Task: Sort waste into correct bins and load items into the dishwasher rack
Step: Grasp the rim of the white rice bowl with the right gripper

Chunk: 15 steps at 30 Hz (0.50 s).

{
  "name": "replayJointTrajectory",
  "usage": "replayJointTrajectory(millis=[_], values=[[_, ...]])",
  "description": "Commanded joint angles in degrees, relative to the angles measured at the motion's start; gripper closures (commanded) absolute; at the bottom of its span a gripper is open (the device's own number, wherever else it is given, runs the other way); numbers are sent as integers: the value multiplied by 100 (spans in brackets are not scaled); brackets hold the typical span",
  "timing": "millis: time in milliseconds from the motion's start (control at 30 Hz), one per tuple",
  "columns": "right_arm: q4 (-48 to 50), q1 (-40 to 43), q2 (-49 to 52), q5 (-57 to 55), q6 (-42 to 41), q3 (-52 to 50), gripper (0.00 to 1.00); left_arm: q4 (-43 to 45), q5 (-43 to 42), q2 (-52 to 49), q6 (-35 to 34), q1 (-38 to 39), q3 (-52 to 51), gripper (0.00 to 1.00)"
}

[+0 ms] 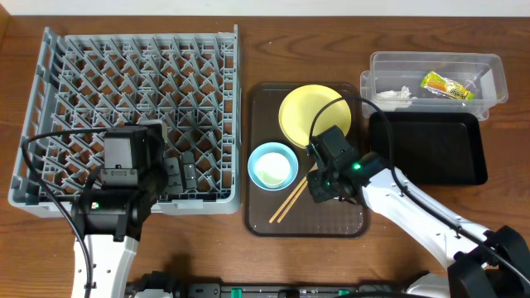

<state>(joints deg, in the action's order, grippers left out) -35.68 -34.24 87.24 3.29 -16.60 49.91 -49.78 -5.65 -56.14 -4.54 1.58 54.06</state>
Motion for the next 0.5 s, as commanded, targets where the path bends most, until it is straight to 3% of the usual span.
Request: replayJointTrajectory(millis=[0, 233, 467], values=[[144, -114, -22, -245, -181, -155, 71, -35, -13, 2, -48, -28, 114, 2], [251, -142, 9, -243, -181, -216, 85, -35, -13, 2, -48, -28, 114, 2], [382, -190, 11, -299, -181, -382, 86, -35, -13, 2, -48, -28, 114, 2]])
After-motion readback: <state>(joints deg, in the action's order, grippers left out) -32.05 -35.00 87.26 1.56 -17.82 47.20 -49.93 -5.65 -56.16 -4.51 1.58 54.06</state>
